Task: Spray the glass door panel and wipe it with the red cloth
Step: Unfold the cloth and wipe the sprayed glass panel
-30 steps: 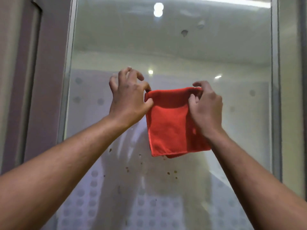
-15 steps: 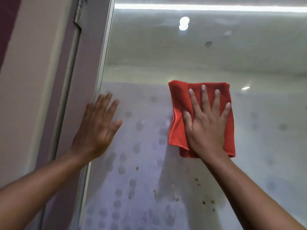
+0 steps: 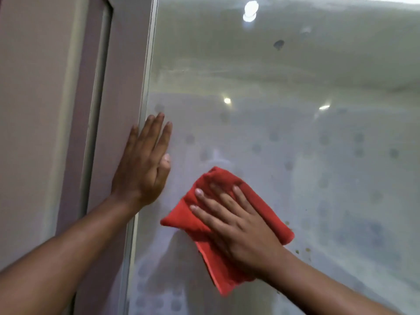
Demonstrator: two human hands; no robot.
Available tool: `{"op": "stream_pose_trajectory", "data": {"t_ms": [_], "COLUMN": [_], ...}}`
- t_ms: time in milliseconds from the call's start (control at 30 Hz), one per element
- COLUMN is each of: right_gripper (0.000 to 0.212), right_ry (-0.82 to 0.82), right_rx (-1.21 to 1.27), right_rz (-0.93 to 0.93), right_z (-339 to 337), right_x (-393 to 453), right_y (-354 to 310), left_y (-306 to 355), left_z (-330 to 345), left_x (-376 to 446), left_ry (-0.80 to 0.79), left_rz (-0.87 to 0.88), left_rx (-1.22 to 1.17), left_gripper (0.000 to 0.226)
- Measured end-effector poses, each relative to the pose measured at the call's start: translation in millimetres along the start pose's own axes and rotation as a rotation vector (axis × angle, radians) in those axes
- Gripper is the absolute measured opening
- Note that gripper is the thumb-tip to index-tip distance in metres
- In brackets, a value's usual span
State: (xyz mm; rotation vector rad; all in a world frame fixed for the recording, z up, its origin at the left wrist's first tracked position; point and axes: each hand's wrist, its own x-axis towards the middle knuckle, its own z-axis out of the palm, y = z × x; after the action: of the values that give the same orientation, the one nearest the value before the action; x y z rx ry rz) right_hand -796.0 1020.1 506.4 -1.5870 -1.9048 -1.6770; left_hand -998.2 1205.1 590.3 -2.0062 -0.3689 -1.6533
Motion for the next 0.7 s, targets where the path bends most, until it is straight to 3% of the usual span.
{"op": "stream_pose_trajectory", "data": {"t_ms": [100,167,333,400,467,567,633,700], "right_gripper": [0.064,0.063,0.068,0.069,0.069,0.068,0.061,0.057], "right_ry": [-0.019,0.017,0.27,0.309,0.306,0.169,0.057,0.022], "right_rx": [-0.047,-0.076,0.016,0.041,0.03,0.017,-0.027,-0.06], "right_rz": [-0.094,-0.004,0.829,0.96,0.851,0.444,0.2,0.079], "right_z": [-6,-23,-84,-79,-60,-28,-20,-22], "right_x": [-20,5,77,98,104,66,25,-7], "right_y": [17,56,162,139,84,17,18,53], "left_y": [2,2,7,16,24,24,21,21], "left_z": [0,1,0,1,5,12,14,13], "left_x": [0,-1,1,2,-4,-13,-12,-12], "left_ry": [-0.007,-0.005,-0.011,-0.019,-0.027,-0.025,-0.026,-0.022], "left_rz": [-0.007,-0.006,-0.009,0.023,0.03,0.008,0.017,0.025], "left_rx": [0.039,0.069,0.123,0.124,0.089,0.042,0.035,0.038], "left_gripper": [0.069,0.068,0.067,0.066,0.066,0.067,0.067,0.067]}}
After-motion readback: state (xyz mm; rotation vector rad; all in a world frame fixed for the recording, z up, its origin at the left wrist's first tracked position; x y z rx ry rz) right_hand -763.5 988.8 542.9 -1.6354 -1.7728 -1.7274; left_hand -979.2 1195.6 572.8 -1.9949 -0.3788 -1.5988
